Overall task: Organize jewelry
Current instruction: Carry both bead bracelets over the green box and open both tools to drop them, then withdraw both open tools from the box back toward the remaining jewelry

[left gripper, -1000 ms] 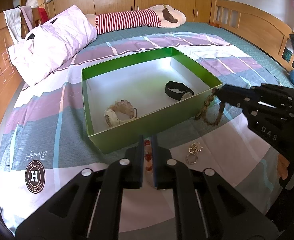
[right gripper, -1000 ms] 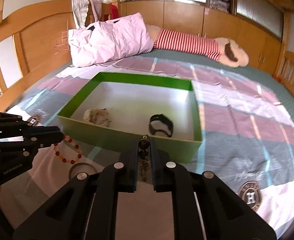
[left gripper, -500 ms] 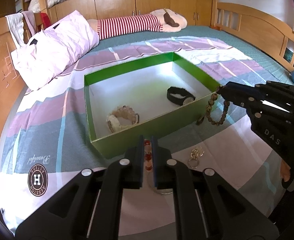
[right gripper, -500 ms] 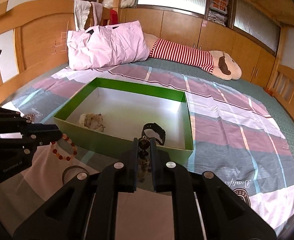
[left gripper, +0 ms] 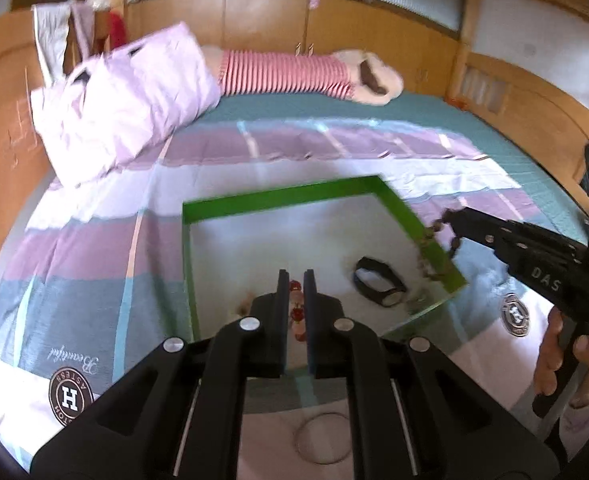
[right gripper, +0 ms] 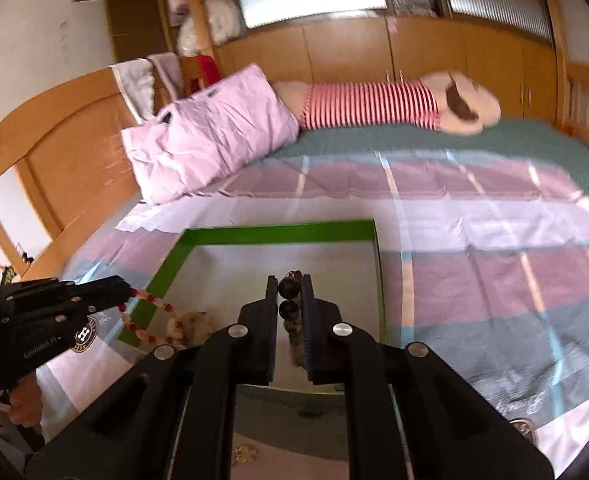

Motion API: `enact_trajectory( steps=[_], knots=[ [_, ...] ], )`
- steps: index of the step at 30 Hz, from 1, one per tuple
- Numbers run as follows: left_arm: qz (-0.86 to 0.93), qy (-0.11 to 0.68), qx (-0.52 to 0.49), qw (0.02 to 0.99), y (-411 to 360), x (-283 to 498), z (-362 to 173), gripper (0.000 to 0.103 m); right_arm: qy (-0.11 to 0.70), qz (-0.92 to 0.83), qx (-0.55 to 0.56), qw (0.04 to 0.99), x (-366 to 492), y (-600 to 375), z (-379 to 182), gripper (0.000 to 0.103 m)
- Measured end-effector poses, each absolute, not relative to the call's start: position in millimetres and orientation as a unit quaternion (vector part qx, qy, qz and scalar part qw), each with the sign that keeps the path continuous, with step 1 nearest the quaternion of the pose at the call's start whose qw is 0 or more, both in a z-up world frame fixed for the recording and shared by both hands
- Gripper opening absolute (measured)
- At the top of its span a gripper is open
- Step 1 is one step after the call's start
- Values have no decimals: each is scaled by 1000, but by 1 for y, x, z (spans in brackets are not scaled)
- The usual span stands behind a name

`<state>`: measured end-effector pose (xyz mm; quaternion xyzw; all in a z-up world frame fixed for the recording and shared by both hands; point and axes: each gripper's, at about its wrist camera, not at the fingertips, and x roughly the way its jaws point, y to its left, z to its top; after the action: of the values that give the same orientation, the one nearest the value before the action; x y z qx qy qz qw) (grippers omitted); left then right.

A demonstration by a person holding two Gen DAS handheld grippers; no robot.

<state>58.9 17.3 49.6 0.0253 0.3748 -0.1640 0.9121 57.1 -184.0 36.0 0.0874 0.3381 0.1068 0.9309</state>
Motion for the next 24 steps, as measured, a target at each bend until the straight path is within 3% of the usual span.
enact_trajectory(
  steps=[5, 6, 7, 8, 9, 14, 16, 18, 24],
  knots=[
    [-156, 415, 23, 896, 20, 76, 22, 8, 374, 97, 85, 918, 65, -182, 17, 12],
    [-152, 416, 22, 896, 21, 77, 20, 11, 379, 102, 80, 916, 65, -180, 17, 20],
    [-148, 417, 19, 897, 23, 77, 19, 23, 383, 107, 77, 914, 63, -179, 19, 31],
    [-148, 416, 15, 897, 24, 77, 20, 32, 381, 109, 76, 915, 60, -179, 22, 54],
    [-148, 413, 12, 899, 26, 75, 23, 33, 367, 111, 81, 920, 52, -178, 28, 62],
    [-163, 403, 24, 900, 29, 52, 30, 33, 385, 142, 92, 907, 24, -182, 33, 62],
    [-183, 409, 30, 893, 29, 34, 28, 38, 415, 144, 82, 894, 17, -179, 21, 62],
    [-189, 419, 52, 887, 25, 19, 19, 46, 447, 127, 56, 884, 12, -173, 2, 62],
    [-159, 474, 125, 857, 12, 5, -28, 50, 488, 126, 37, 863, 16, -158, -34, 62]
  ],
)
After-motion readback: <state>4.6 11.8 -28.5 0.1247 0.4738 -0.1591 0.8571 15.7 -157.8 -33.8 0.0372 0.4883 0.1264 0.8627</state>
